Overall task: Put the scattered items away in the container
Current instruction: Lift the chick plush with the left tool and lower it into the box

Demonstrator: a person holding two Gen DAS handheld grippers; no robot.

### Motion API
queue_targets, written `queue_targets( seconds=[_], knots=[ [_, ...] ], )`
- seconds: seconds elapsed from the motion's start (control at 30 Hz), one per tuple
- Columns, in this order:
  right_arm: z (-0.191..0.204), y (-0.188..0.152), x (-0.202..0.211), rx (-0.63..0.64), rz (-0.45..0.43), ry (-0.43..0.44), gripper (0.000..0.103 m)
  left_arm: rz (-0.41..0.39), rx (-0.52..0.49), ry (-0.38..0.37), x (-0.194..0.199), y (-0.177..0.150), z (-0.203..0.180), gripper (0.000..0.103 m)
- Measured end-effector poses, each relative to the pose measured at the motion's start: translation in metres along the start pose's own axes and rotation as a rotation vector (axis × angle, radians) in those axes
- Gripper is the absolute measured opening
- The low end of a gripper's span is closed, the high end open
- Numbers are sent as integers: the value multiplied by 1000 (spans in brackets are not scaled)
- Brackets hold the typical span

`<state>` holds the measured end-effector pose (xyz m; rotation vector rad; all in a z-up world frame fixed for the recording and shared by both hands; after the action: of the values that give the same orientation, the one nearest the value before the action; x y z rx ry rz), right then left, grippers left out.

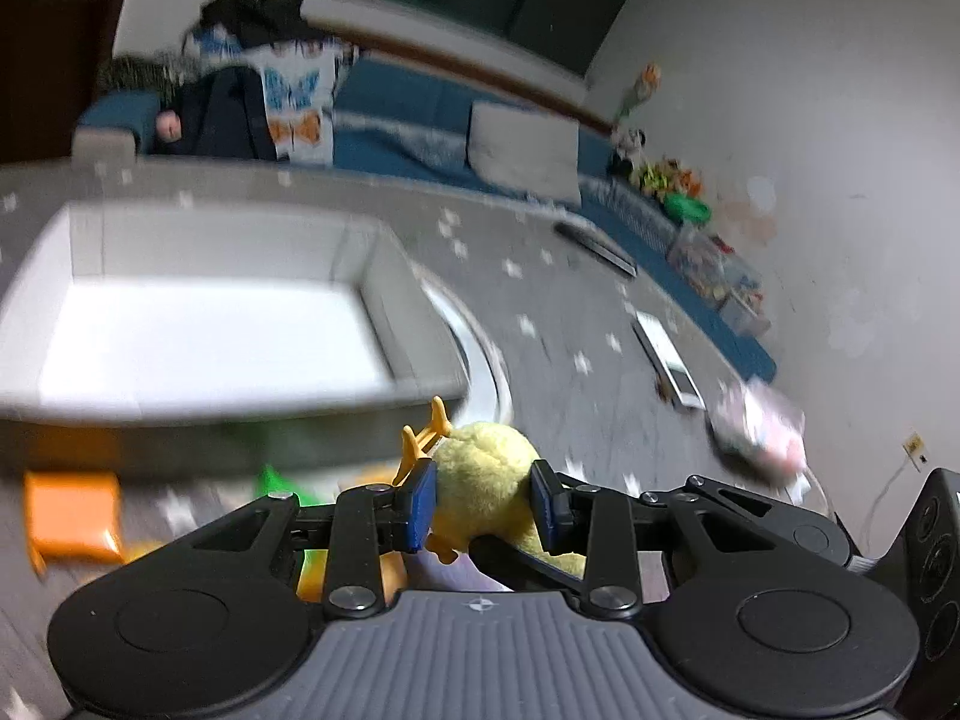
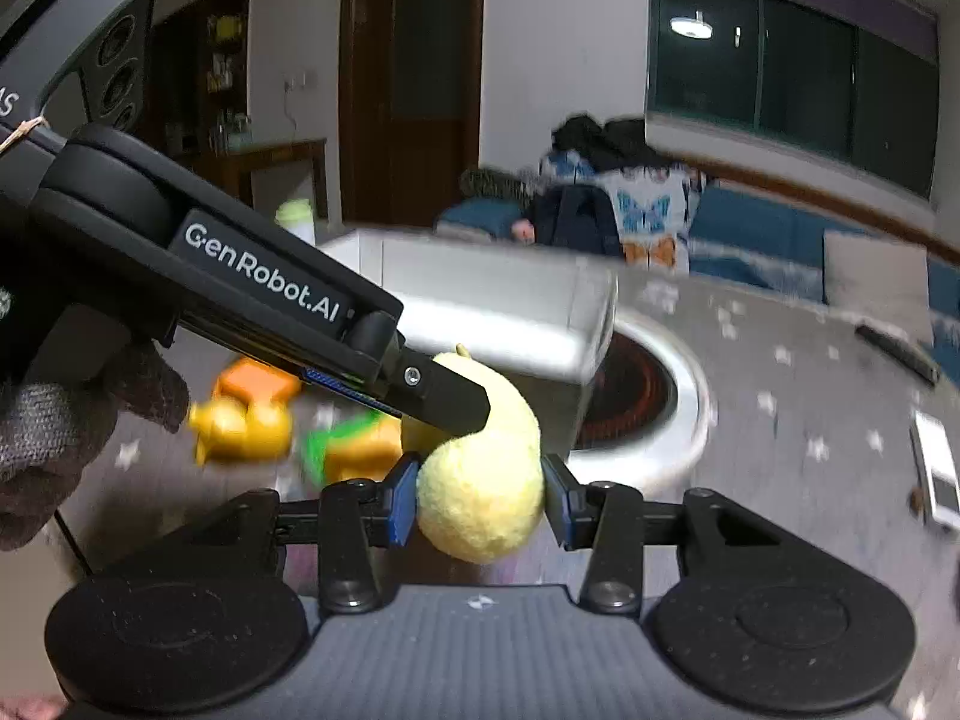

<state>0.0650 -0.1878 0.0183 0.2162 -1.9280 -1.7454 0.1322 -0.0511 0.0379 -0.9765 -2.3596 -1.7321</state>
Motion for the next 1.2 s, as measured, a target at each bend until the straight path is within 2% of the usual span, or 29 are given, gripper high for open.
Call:
queue_targets(
  seconds=[0.2, 0.43, 0.77, 1.0, 1.2],
  knots=[
    [-6, 29, -37, -24, -60, 4, 43, -59, -22, 38, -20, 37, 17, 36],
    [-22, 37, -96, -78, -39, -13, 43, -38, -4, 70, -64, 61, 46, 34],
    [-43, 15, -141, -111, 46, -31, 43, 25, 53, 93, -106, 54, 79, 34],
    [-40, 4, -148, -104, 68, -37, 43, 41, 77, 94, -108, 47, 87, 35],
    [-39, 7, -141, -100, 53, -41, 44, 39, 73, 81, -106, 46, 82, 35]
  ],
)
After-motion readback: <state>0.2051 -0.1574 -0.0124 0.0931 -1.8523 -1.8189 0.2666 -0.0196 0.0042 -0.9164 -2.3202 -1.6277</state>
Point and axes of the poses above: each gripper's, at about its wrist camera, not at the fingertips, and x roughly against the way its jaws point, z to its left, y to its top, the point moved 5 cm from there along -x, roughly the way its jaws point, and after that the axes turned 15 degrees about -z, right-handed, at the moved point
